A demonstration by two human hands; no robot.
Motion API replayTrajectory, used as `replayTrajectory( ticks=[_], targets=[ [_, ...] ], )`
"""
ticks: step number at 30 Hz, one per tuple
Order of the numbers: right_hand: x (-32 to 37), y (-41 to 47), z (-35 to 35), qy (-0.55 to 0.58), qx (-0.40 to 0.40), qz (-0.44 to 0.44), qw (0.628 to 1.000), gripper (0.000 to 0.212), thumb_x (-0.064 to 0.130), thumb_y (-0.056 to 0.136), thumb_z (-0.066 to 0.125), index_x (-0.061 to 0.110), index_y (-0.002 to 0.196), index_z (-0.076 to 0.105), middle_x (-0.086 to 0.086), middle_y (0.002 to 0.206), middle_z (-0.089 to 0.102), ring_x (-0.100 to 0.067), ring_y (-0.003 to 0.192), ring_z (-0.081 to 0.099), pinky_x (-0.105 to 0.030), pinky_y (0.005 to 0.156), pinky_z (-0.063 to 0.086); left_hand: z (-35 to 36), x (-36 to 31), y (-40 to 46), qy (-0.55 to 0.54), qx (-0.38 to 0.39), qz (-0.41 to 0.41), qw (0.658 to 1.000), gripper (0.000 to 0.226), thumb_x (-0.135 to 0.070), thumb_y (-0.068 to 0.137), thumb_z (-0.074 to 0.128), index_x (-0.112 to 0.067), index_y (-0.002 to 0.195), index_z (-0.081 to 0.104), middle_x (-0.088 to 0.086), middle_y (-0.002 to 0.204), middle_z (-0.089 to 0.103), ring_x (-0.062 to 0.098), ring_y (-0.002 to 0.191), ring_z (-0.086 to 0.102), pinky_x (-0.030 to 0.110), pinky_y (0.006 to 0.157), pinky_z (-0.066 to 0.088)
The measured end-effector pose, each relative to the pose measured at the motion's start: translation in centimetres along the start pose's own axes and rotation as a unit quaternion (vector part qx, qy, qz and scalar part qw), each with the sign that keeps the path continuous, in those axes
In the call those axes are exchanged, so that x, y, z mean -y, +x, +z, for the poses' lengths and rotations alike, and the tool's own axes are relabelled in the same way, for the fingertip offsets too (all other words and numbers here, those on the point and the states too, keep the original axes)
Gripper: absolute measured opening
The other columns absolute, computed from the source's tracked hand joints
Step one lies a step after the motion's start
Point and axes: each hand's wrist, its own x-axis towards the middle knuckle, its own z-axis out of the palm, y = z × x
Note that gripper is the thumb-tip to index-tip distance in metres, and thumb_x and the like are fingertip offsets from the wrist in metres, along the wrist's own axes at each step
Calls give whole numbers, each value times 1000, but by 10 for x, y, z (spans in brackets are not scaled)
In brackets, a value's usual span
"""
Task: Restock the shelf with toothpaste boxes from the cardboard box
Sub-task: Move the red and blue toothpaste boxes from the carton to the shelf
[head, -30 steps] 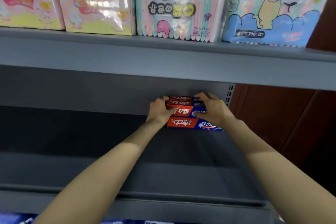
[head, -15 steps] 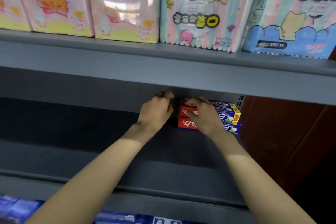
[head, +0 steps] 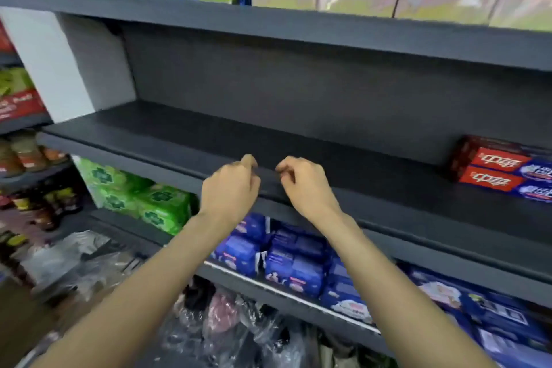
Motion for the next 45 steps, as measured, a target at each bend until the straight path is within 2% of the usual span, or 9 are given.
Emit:
replayTrajectory(
  ticks=[4,12,16,19,26,31,34,38,45],
  targets=[
    [94,-8,93,32,39,23,998,26,7,88,48,14,101,70,-11,99,71,-28,93,64,-34,84,49,-41,121,-40,15,45,-63,997,26,-24,93,43,-17,114,58,15,110,65,36,105,59,38,80,46],
    [251,-14,281,48,202,-3,978,25,9,90,49,12,104,70,-10,107,70,-27,99,64,-36,85,51,-97,351,-103,29,91,-186,978,27,-24,97,39,-9,109,58,17,100,65,36,94,62,37,67,44],
    [305,-8,363,32,275,-19,961,24,13,93,47,12,106,67,-11,105,69,-29,98,63,-36,77,52,-103,446,-120,27,129,-243,961,22,-23,97,40,-8,89,54,15,89,63,33,80,59,38,65,46],
    [332,-8,417,26,312,-19,950,24,15,91,47,12,104,67,-13,108,66,-31,99,61,-36,80,50,-98,508,-128,18,179,-261,948,18,-18,93,44,-7,101,56,15,98,62,34,91,60,38,74,49],
    [357,-11,479,-34,371,-14,928,38,16,83,63,7,119,53,-13,117,58,-27,106,56,-35,85,48,-78,582,-142,9,330,-148,932,30,-23,86,58,-12,114,54,9,115,51,30,110,52,44,93,45],
    [355,-15,485,-91,410,22,907,61,33,76,73,12,124,42,-8,118,57,-27,107,57,-36,86,48,-77,594,-142,81,216,-20,973,53,-25,85,59,-18,134,39,5,136,40,25,125,41,40,100,40],
    [359,-17,488,-115,406,29,906,56,35,81,70,11,124,43,-8,119,58,-27,110,55,-32,81,42,-75,604,-139,108,263,76,956,62,-25,91,52,-25,146,25,0,155,20,22,144,17,39,113,23],
    [369,-29,499,-148,356,52,921,77,44,81,67,15,142,30,-13,140,42,-30,127,43,-38,98,38,-75,625,-142,49,320,96,941,68,-16,90,51,-19,149,19,0,159,10,17,147,6,32,116,16],
    [411,-57,519,-138,314,148,928,94,41,86,61,17,151,-3,-20,151,16,-37,140,20,-46,113,18,-102,678,-162,-36,353,84,931,48,-27,89,60,-17,133,45,4,142,38,22,121,49,36,99,41]
  ],
)
